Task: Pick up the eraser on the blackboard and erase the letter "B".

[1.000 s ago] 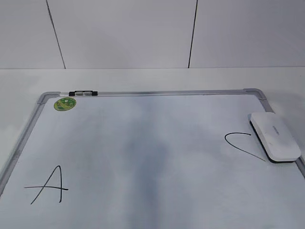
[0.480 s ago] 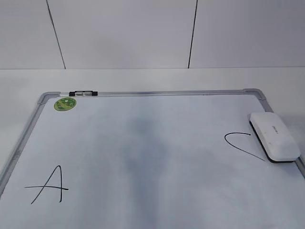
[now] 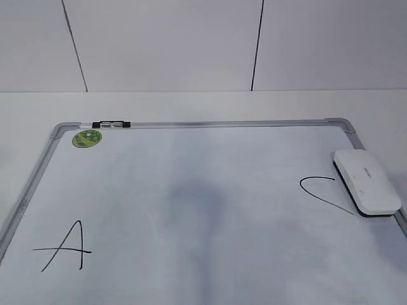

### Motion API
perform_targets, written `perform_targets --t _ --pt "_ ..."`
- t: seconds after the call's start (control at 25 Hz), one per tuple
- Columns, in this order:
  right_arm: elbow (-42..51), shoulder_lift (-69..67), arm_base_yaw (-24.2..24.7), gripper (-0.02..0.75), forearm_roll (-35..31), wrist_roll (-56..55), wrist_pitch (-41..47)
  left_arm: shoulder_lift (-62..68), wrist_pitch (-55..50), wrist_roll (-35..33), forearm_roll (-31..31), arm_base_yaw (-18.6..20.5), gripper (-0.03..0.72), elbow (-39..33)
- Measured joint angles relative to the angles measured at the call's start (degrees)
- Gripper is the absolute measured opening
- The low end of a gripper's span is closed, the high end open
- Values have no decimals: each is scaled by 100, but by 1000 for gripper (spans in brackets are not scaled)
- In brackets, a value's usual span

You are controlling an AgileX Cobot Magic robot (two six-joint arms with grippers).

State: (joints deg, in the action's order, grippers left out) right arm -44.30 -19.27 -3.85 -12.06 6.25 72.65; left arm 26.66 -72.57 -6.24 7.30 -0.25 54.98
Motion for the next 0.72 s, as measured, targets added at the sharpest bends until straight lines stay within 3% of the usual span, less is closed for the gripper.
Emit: perform_targets --t 0.32,0.72 --pt "708 813 -10 587 8 206 0 -1352 -10 -387 11 0 243 -1296" --pt "1327 1765 -10 587 546 306 -513 -2598 -35 -527 47 0 243 -1892"
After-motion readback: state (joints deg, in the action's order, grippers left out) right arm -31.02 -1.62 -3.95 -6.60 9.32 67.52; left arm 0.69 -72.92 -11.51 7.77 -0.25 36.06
